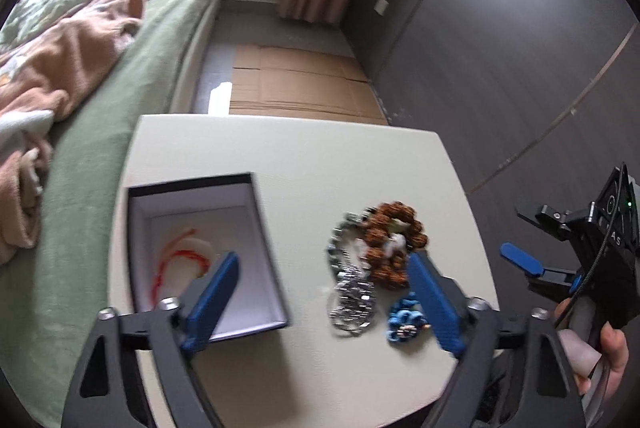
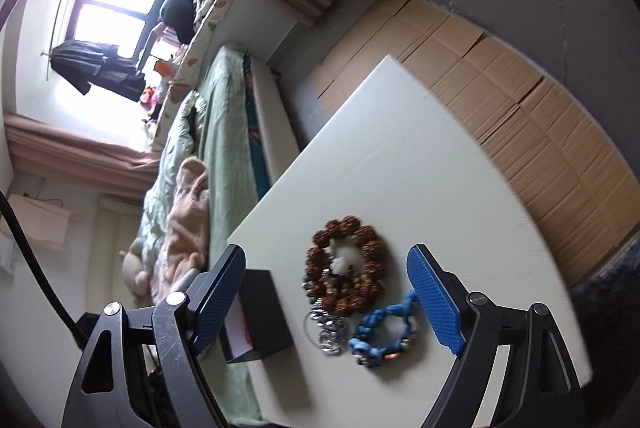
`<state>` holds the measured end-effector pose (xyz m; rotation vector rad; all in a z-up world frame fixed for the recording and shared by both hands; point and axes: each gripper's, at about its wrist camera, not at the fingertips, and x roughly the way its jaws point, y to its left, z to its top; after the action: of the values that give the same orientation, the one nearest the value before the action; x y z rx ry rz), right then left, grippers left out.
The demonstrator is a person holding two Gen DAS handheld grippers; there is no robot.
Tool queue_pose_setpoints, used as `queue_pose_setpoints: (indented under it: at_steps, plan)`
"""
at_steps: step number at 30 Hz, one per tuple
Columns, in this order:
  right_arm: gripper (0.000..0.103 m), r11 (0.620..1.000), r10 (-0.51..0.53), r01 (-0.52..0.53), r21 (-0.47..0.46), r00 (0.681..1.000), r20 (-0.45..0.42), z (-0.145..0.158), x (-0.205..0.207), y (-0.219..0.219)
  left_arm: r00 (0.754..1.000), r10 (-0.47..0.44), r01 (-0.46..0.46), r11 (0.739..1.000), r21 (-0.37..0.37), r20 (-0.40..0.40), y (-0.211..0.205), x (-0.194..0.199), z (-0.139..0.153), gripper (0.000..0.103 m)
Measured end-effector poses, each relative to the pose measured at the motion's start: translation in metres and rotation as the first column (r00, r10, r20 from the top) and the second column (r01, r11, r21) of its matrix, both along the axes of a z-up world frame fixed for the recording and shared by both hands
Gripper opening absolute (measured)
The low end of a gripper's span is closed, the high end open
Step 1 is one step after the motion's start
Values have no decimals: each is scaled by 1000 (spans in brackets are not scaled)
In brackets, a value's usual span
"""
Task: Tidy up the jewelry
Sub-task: 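Grasp the blue braided flower bracelet with the left tool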
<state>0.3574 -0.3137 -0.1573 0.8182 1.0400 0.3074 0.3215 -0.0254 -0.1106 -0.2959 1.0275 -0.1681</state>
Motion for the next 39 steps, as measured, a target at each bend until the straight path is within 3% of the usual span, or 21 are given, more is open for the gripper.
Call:
queue_pose_setpoints:
  at_steps: [5, 8, 13, 19, 28, 38, 39]
  plan:
    - [61, 1000, -17, 17, -17, 999, -43, -11, -7, -10, 998, -57, 58, 998, 4, -20, -27, 6, -9, 62]
    - [53, 1000, -19, 18, -18, 996, -84, -24, -9, -18, 994, -100, 100, 995, -12, -51, -44, 7, -21, 53]
    - [53, 999, -48, 47, -11, 994, -95, -30, -14, -36, 984, -152, 148, 988, -44, -96, -69, 4, -42, 52]
    - [53, 999, -52, 51, -10, 994, -95, -29, -14, -40, 971, -197, 194, 980, -31, -134, -96, 3, -60, 52]
    - [53, 999, -51, 51, -3, 993, -102, -31, -15, -40, 965, -180, 186, 983, 10, -189, -105, 1, -85, 52]
    - [53, 999, -38, 38, -8, 995, -92, -25, -14, -30, 961, -241, 259, 957, 129, -138, -125, -17, -85, 51]
    - [53, 999, -40, 40, -8, 995, -92, -25, -14, -30, 961, -244, 260, 957, 129, -131, -124, -19, -85, 36]
